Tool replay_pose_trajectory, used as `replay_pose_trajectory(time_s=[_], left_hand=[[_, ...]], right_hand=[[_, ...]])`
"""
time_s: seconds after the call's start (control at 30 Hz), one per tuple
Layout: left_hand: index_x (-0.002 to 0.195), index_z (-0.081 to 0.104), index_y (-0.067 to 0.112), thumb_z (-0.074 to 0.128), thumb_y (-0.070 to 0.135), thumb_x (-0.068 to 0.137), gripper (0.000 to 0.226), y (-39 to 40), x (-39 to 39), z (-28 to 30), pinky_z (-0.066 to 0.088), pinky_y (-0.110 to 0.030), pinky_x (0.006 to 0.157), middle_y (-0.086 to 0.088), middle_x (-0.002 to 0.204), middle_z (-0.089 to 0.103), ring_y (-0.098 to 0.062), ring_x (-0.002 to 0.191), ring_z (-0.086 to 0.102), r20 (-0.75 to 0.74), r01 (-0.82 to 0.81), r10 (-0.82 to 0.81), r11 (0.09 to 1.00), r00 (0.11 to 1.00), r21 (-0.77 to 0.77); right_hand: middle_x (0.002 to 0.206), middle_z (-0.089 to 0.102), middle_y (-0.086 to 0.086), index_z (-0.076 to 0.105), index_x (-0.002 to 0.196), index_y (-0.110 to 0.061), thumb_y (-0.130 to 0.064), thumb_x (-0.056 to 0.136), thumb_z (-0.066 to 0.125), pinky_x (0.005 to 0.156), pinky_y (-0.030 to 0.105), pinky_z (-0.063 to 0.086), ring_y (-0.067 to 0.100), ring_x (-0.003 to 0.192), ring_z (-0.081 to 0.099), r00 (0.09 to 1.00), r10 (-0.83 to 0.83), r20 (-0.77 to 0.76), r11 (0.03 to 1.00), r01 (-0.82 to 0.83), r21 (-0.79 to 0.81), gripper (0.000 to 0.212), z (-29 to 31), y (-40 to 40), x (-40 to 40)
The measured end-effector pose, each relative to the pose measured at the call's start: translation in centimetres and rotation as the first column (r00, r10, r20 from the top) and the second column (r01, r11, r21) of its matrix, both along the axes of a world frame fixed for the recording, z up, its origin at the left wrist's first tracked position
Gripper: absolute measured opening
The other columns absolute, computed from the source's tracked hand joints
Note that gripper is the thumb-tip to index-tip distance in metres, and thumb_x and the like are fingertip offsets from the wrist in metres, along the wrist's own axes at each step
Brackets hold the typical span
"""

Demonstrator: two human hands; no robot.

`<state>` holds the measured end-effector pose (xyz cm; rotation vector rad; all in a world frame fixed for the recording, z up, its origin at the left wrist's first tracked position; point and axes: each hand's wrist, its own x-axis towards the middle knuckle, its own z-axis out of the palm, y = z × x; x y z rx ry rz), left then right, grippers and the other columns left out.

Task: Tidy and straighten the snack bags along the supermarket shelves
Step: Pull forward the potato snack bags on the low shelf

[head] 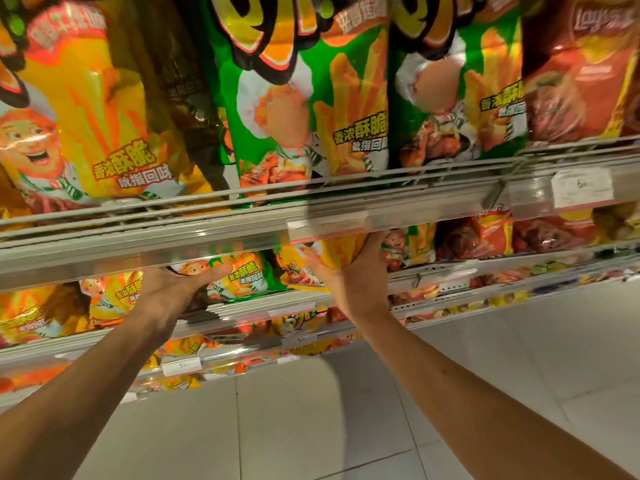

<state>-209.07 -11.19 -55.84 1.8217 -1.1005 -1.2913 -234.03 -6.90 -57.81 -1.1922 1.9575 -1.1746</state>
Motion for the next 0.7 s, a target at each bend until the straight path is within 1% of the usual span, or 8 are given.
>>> replay_pose_trajectory(time_s=[0.07,0.17,0.3,0.37,0.43,0.5,0.6,0.7], left_hand=[[0.052,0.053,0.008,0.085,0.020,0.072,0.040,0.3,-0.6,0.2,0.041,-0.010,0.037,0.006,0.036,0.051,-0.004,0.032,0.052,-0.005,-0.024,0.024,0.999,1.000,-0.026],[0.053,0.053,0.007,0.084,0.019,0.071,0.037,0.8,-1.8,0.9,0.035,-0.006,0.034,0.007,0.032,0.049,0.000,0.030,0.049,0.018,-0.053,0.054,0.996,0.998,-0.072],[0.079,0.061,-0.004,0.087,0.015,0.066,0.035,0.7,-4.4,0.7,0.048,-0.009,0.047,-0.012,0.058,0.064,0.001,0.056,0.060,-0.020,-0.071,0.069,0.992,0.997,-0.101],[0.090,0.064,-0.004,0.089,0.013,0.064,0.040,0.4,-6.2,0.6,0.045,-0.004,0.046,-0.004,0.067,0.065,-0.002,0.063,0.057,-0.055,-0.069,0.064,0.993,0.996,-0.094],[0.083,0.066,0.003,0.091,0.023,0.057,0.041,0.1,-7.9,0.7,0.048,-0.009,0.052,0.003,0.066,0.068,-0.007,0.066,0.060,-0.077,-0.070,0.064,0.994,0.995,-0.085],[0.085,0.068,0.007,0.093,0.026,0.057,0.042,0.1,-9.1,0.6,0.051,-0.016,0.063,0.003,0.075,0.072,-0.004,0.070,0.067,-0.073,-0.062,0.055,0.993,0.996,-0.097],[0.081,0.064,0.011,0.090,0.014,0.064,0.031,0.7,-10.5,0.4,0.047,-0.003,0.054,0.015,0.065,0.071,0.011,0.064,0.065,-0.088,-0.035,0.021,0.987,0.996,-0.160],[0.080,0.065,0.022,0.091,0.020,0.064,0.031,1.4,-11.6,1.1,0.046,-0.003,0.053,0.027,0.065,0.069,0.013,0.064,0.065,-0.069,0.023,-0.036,0.984,0.997,-0.175]], right_hand=[[0.131,0.059,0.004,0.030,0.142,-0.019,-0.076,0.052,0.079,0.092,0.048,0.056,0.028,0.112,0.063,0.999,-0.040,-0.023,0.999,0.040,0.019,0.117,0.1,0.5,0.1],[0.126,0.059,-0.002,0.032,0.138,-0.024,-0.072,0.054,0.080,0.088,0.044,0.057,0.023,0.106,0.063,0.997,-0.070,-0.014,0.997,0.070,0.009,0.108,0.3,1.6,-1.1],[0.111,0.063,-0.014,0.036,0.118,-0.043,-0.066,0.055,0.087,0.074,0.030,0.054,0.012,0.094,0.065,0.998,-0.060,0.036,0.996,0.057,0.061,0.084,0.2,3.9,-5.5],[0.108,0.062,-0.017,0.038,0.114,-0.044,-0.069,0.055,0.086,0.065,0.017,0.046,0.005,0.093,0.063,0.999,-0.035,0.027,0.995,0.032,0.093,0.081,0.1,5.5,-8.0],[0.111,0.063,-0.018,0.045,0.118,-0.039,-0.069,0.051,0.087,0.066,0.014,0.046,0.003,0.097,0.064,0.999,-0.025,0.040,0.994,0.021,0.108,0.085,-0.1,7.0,-10.3],[0.113,0.065,-0.019,0.049,0.120,-0.038,-0.064,0.048,0.091,0.072,0.019,0.050,0.002,0.100,0.065,0.997,-0.008,0.073,0.990,-0.003,0.138,0.088,-0.3,8.1,-11.9],[0.111,0.070,-0.023,0.054,0.122,-0.043,-0.062,0.044,0.091,0.077,0.022,0.052,-0.006,0.097,0.066,0.990,0.024,0.139,0.983,-0.049,0.176,0.088,-0.8,8.8,-13.1],[0.108,0.072,-0.026,0.056,0.124,-0.040,-0.064,0.042,0.091,0.082,0.026,0.055,-0.005,0.097,0.068,0.977,0.006,0.211,0.980,-0.048,0.193,0.092,-1.5,9.1,-13.6]])
